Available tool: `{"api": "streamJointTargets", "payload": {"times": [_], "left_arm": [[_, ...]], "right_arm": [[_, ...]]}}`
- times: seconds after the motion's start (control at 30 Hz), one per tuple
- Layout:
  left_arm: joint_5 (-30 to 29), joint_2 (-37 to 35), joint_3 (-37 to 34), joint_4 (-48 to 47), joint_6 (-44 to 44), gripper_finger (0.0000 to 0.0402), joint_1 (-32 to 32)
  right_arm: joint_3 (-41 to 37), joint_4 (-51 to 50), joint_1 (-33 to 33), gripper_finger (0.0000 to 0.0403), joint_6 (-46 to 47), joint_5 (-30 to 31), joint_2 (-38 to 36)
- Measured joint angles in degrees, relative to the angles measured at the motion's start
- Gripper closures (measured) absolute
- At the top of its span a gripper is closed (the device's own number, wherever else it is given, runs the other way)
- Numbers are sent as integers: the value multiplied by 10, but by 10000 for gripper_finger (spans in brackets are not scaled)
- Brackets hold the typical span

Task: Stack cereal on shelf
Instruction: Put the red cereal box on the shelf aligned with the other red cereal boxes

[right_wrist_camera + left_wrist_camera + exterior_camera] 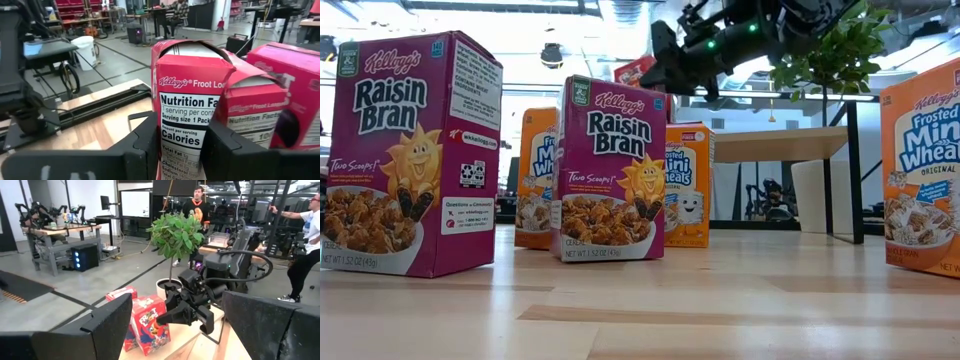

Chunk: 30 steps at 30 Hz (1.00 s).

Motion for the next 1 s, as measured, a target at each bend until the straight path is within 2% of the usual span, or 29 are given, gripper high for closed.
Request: {"api": "streamJointTargets", "payload": {"times": [0.37, 0.7, 1.0], "left_arm": [[-7, 2, 0, 2, -5, 99, 0], [-6, 3, 0, 2, -9, 99, 0], [-6, 8, 0, 3, -12, 99, 0]], "right_arm": [[1, 45, 9, 258, -7, 1, 54], [1, 14, 8, 265, -29, 11, 34], [1, -23, 4, 231, -23, 5, 31]]}}
